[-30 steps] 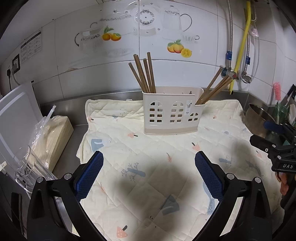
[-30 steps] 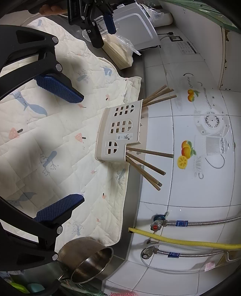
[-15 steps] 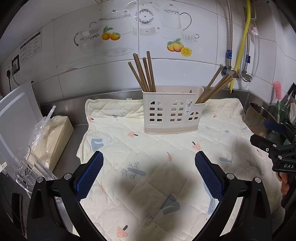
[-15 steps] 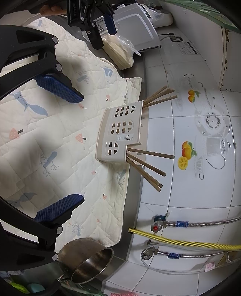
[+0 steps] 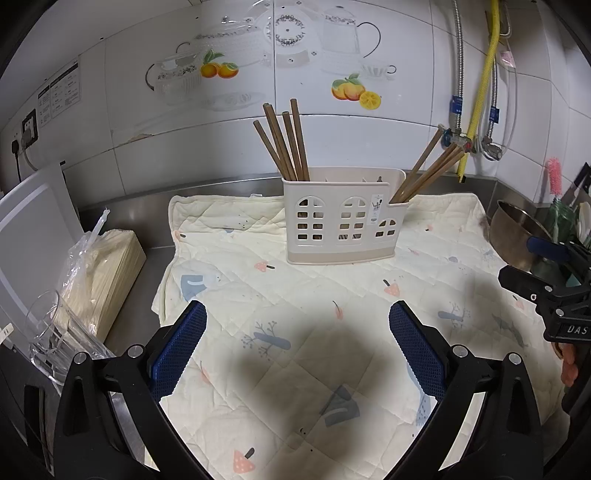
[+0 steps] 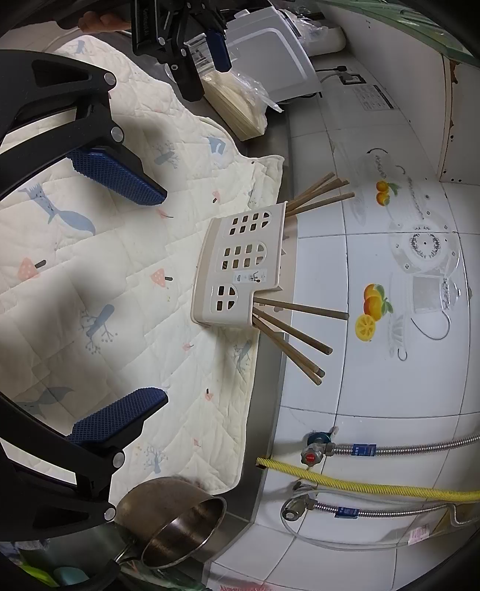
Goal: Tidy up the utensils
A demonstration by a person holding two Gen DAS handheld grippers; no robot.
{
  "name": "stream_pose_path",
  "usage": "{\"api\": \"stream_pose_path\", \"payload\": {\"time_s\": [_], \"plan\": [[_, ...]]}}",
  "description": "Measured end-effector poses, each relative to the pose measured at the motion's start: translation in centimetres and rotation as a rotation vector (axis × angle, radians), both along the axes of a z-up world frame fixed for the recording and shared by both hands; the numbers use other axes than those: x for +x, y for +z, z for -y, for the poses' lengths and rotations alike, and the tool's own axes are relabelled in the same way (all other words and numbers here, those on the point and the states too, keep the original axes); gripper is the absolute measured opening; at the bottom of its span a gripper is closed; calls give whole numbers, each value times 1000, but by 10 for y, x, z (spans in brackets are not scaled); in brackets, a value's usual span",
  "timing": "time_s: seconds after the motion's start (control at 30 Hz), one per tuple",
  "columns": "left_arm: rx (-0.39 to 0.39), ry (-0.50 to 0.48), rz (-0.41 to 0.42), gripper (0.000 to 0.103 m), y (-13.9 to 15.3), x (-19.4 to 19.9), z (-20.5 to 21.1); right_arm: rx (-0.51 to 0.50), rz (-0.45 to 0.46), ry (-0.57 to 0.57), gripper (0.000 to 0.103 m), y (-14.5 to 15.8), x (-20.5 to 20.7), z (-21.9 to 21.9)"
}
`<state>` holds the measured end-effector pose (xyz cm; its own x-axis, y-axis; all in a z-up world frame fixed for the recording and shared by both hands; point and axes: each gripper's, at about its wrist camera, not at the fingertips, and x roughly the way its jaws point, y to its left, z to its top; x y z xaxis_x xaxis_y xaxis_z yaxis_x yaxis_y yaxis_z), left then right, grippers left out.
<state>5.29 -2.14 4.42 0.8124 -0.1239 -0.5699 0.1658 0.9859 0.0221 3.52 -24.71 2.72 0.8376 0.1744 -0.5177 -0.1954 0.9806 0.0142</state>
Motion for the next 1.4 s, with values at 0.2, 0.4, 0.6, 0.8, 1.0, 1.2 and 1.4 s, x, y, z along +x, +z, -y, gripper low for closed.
{"api": "stream_pose_path", "payload": {"time_s": [0.2, 0.4, 0.6, 0.8, 1.0, 1.2, 1.4], "plan": [[0, 0, -2, 98, 0, 0, 0, -1, -2, 2, 96, 0, 0, -1], [-1, -2, -2, 98, 0, 1, 0, -1, -2, 4, 96, 0, 0, -2], [-2, -3, -3, 98, 0, 1, 0, 0, -3, 6, 96, -1, 0, -3], [-1, -4, -2, 98, 0, 0, 0, -1, -2, 5, 96, -1, 0, -3], [4, -9, 13, 98, 1, -3, 3, 0, -5, 6, 96, -2, 0, -3], [8, -16, 15, 98, 1, -3, 4, 2, -5, 7, 96, -3, -1, -3], [5, -12, 9, 98, 1, -2, 3, 3, -7, 6, 96, -5, -2, -3]]}}
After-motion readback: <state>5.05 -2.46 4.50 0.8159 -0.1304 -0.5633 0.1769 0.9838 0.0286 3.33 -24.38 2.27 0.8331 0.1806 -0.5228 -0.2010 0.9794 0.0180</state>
